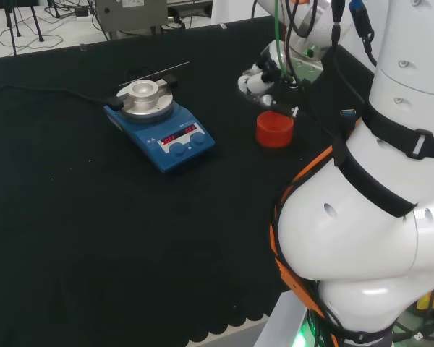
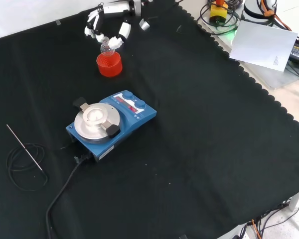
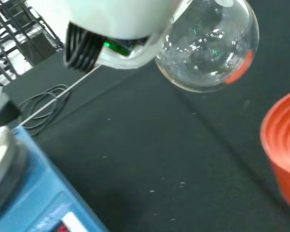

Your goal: Place the round-bottom flask on the heater.

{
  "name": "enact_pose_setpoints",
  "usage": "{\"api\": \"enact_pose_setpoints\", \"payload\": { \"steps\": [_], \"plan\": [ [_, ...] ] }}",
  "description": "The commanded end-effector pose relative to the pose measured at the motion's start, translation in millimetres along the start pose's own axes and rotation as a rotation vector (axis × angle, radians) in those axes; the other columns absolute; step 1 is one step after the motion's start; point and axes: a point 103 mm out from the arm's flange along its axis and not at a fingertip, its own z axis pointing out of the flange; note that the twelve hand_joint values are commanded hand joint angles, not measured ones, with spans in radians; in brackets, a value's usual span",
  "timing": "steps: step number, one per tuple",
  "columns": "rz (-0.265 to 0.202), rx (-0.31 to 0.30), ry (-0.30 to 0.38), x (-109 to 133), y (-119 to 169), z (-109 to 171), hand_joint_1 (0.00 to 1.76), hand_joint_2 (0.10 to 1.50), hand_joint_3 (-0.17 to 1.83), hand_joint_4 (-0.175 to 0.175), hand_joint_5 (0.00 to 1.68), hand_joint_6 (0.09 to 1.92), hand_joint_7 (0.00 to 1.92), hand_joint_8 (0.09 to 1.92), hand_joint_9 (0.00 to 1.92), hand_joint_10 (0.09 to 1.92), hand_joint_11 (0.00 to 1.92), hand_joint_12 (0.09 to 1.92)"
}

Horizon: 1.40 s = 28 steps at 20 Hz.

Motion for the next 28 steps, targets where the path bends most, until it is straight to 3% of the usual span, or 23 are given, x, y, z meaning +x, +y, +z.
{"api": "enact_pose_setpoints", "payload": {
  "steps": [1, 16, 23, 28],
  "plan": [
    [-0.021, 0.010, 0.023, 27, 1, 2, 1.15, 0.55, 0.95, 0.008, 1.18, 0.99, 0.57, 0.61, 0.79, 0.55, 0.35, 1.32],
    [-0.122, 0.067, 0.097, 110, 32, 16, 1.15, 0.55, 0.96, 0.008, 1.18, 1.00, 0.57, 0.61, 0.79, 0.56, 0.35, 1.32],
    [-0.151, 0.104, 0.165, 142, 36, 24, 1.15, 0.55, 0.96, 0.008, 1.17, 1.00, 0.57, 0.61, 0.79, 0.56, 0.35, 1.32],
    [-0.198, 0.125, 0.171, 167, 36, 31, 1.15, 0.55, 0.96, 0.008, 1.17, 1.00, 0.57, 0.61, 0.79, 0.56, 0.35, 1.32]
  ]
}}
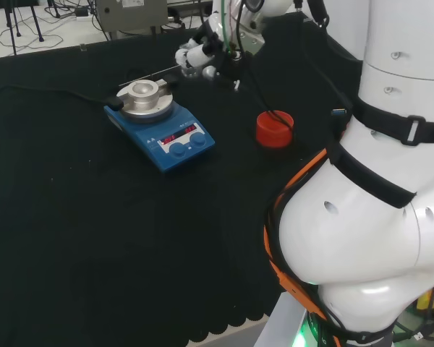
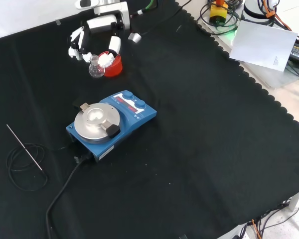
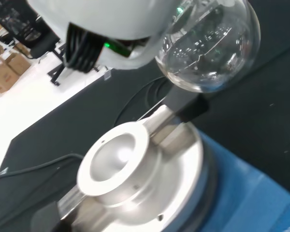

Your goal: Place the round-bottom flask on the heater.

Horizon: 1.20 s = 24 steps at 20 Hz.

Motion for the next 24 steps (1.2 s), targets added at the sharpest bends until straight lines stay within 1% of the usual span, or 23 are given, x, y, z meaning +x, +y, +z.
{"api": "enact_pose_setpoints", "payload": {
  "steps": [1, 5, 13, 16, 18, 24],
  "plan": [
    [-0.050, 0.038, 0.027, 30, 4, 16, 1.15, 0.55, 0.96, 0.008, 1.17, 1.00, 0.57, 0.61, 0.79, 0.56, 0.35, 1.32],
    [-0.057, 0.061, 0.059, 44, 8, 25, 1.15, 0.55, 0.96, 0.008, 1.17, 1.00, 0.57, 0.61, 0.79, 0.56, 0.35, 1.32],
    [-0.087, 0.103, 0.063, 65, 20, 44, 1.15, 0.55, 0.96, 0.008, 1.17, 1.00, 0.57, 0.61, 0.79, 0.56, 0.36, 1.32],
    [-0.087, 0.120, 0.072, 70, 24, 54, 1.15, 0.55, 0.96, 0.008, 1.17, 1.00, 0.57, 0.61, 0.79, 0.56, 0.36, 1.32],
    [-0.079, 0.135, 0.092, 74, 26, 62, 1.15, 0.55, 0.96, 0.008, 1.17, 1.01, 0.57, 0.61, 0.79, 0.56, 0.36, 1.32],
    [-0.097, 0.164, 0.087, 85, 31, 81, 1.15, 0.55, 0.96, 0.008, 1.17, 1.01, 0.57, 0.61, 0.79, 0.56, 0.36, 1.32]
  ]
}}
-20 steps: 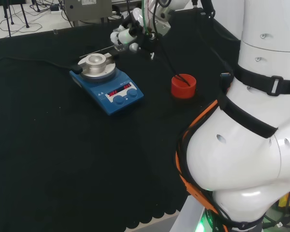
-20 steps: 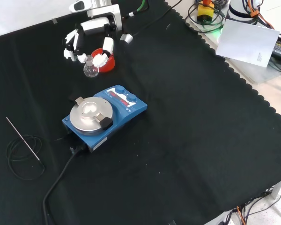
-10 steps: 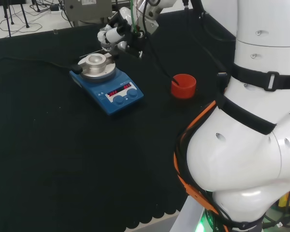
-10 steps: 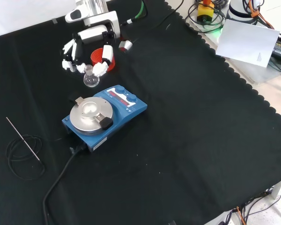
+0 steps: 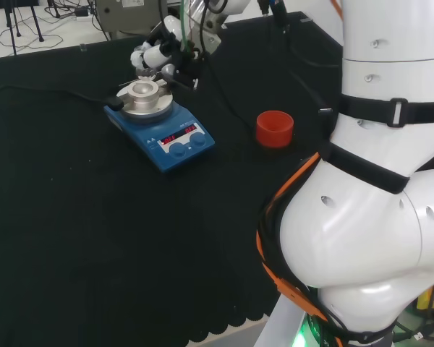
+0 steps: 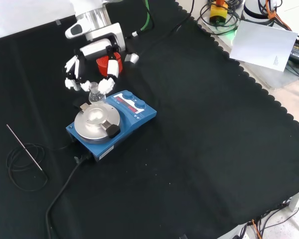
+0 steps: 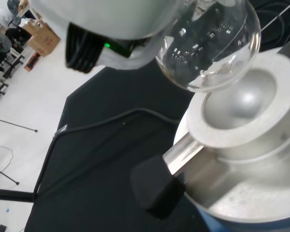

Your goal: Place the round-bottom flask on the heater.

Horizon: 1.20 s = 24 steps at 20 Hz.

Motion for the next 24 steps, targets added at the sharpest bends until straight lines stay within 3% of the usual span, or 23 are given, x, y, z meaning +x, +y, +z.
{"api": "enact_pose_setpoints", "payload": {
  "steps": [1, 24],
  "plan": [
    [-0.012, 0.042, 0.005, 13, 5, 23, 1.15, 0.55, 0.96, 0.008, 1.17, 1.01, 0.57, 0.61, 0.79, 0.56, 0.36, 1.32],
    [0.039, 0.063, 0.007, -20, 15, 33, 1.15, 0.55, 0.96, 0.007, 1.17, 1.01, 0.57, 0.62, 0.79, 0.56, 0.36, 1.32]
  ]
}}
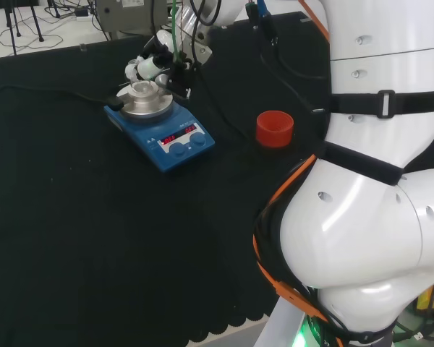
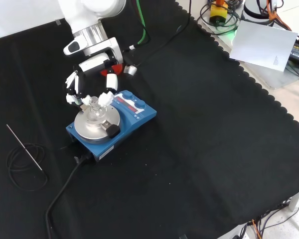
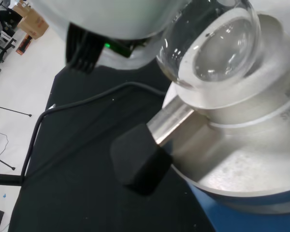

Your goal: Place the round-bottom flask on the heater.

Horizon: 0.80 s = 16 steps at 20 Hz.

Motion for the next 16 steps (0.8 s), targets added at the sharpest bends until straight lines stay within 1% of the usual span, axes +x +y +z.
{"api": "enact_pose_setpoints", "payload": {
  "steps": [1, 9, 11, 12, 14, 16],
  "plan": [
    [0.013, 0.002, -0.011, -6.1, 0.8, 2.6, 1.15, 0.55, 0.96, 0.008, 1.17, 1.01, 0.57, 0.62, 0.79, 0.56, 0.36, 1.32],
    [0.015, 0.000, -0.007, -8.1, 1.3, 4.2, 1.15, 0.55, 0.96, 0.008, 1.17, 1.01, 0.57, 0.62, 0.79, 0.56, 0.36, 1.32],
    [0.011, -0.011, -0.008, -8.4, 0.7, 3.6, 1.15, 0.58, 0.92, 0.002, 1.15, 1.01, 0.56, 0.62, 0.79, 0.56, 0.36, 1.32],
    [0.002, -0.002, -0.013, -7.9, 0.7, 3.4, 1.14, 0.61, 0.87, -0.005, 1.14, 1.01, 0.56, 0.62, 0.79, 0.56, 0.36, 1.32],
    [-0.008, 0.004, -0.017, -6.7, 0.3, 2.6, 1.12, 0.56, 0.87, -0.040, 0.91, 0.97, 0.52, 0.63, 0.76, 0.57, 0.34, 1.32],
    [-0.009, 0.012, -0.025, -5.3, 0.3, 2.2, 1.10, 0.52, 0.87, -0.056, 0.75, 0.94, 0.49, 0.63, 0.74, 0.57, 0.32, 1.32]
  ]
}}
